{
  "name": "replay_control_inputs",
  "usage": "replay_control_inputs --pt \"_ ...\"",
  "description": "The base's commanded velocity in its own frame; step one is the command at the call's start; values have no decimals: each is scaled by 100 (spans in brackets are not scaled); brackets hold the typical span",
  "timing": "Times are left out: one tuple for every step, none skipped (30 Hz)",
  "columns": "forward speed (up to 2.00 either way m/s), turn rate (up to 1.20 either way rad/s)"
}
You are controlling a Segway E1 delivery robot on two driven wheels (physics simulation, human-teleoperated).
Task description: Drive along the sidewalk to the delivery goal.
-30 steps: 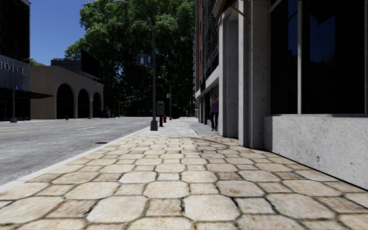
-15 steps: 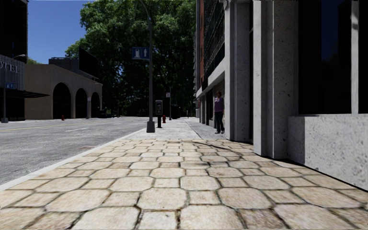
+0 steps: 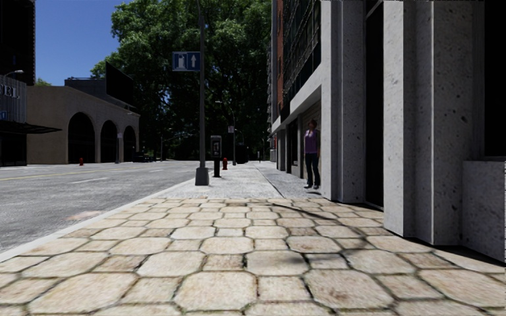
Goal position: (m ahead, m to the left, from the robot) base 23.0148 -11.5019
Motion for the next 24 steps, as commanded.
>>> replay_control_inputs --pt "200 0" --pt "200 0" --pt "200 0" --pt "200 0" --pt "200 0" --pt "200 0" --pt "200 0" --pt "200 0" --pt "200 0" --pt "200 0" --pt "200 0" --pt "200 0" --pt "200 0" --pt "200 0" --pt "200 0" --pt "200 0" --pt "200 0" --pt "200 0" --pt "200 0" --pt "200 0" --pt "200 0" --pt "200 0" --pt "200 0" --pt "200 0"
